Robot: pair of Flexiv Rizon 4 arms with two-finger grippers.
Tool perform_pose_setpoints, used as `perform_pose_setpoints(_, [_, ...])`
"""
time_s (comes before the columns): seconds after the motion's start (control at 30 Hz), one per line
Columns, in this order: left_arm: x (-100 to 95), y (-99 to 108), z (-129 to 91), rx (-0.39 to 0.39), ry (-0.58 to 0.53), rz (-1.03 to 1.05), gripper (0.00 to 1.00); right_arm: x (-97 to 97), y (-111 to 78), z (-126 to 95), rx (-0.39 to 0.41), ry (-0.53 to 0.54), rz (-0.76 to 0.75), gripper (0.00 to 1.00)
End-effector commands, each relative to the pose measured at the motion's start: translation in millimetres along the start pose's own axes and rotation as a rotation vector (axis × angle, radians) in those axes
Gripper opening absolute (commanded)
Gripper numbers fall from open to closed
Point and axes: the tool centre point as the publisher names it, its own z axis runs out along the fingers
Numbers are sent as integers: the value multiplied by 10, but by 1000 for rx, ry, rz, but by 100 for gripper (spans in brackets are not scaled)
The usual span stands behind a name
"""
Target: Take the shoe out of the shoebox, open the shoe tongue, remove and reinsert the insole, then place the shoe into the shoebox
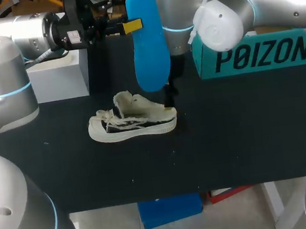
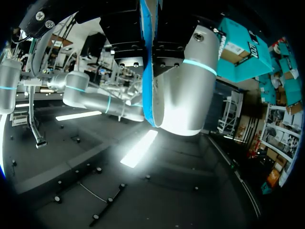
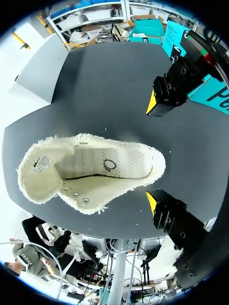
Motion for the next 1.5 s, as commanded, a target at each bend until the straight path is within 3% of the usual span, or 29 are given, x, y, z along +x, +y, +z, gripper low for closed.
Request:
perform_pose_setpoints(0.03, [8,9,9,1,-4,1,0,8,-50,32,-39,-5,8,100])
perform_pose_setpoints(0.2, [8,9,9,1,-4,1,0,17,-102,62,-100,-15,21,100])
perform_pose_setpoints(0.8, [8,9,9,1,-4,1,0,24,-180,159,-437,-69,53,100])
perform_pose_setpoints(1.23, [8,9,9,1,-4,1,0,-13,-200,295,-578,-76,40,100])
perform_pose_setpoints(1.5, [8,9,9,1,-4,1,0,-29,-210,360,-616,-80,30,100])
